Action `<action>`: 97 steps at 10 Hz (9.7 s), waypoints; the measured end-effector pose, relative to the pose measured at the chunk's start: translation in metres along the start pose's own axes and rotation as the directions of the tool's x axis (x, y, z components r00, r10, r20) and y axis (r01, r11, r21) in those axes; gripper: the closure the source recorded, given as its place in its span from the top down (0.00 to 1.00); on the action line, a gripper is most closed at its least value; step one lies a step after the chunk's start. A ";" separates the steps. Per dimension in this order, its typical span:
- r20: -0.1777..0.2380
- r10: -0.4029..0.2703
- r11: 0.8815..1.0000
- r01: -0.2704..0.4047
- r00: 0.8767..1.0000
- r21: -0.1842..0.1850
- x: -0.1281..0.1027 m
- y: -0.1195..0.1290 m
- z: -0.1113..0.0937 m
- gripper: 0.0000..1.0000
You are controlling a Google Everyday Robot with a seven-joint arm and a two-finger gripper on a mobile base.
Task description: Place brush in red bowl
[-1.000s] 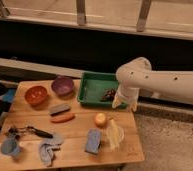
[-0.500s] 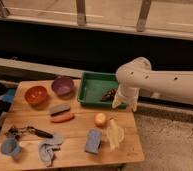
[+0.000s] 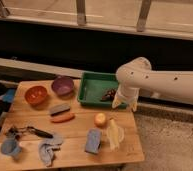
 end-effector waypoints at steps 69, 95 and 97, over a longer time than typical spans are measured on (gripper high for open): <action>0.111 -0.953 0.236 0.918 0.283 -0.320 0.197 0.517 0.141 0.00; 0.287 -0.881 0.384 0.923 0.376 -0.031 -0.024 0.472 0.059 0.00; 0.317 -0.872 0.380 0.924 0.374 -0.044 -0.030 0.479 0.068 0.10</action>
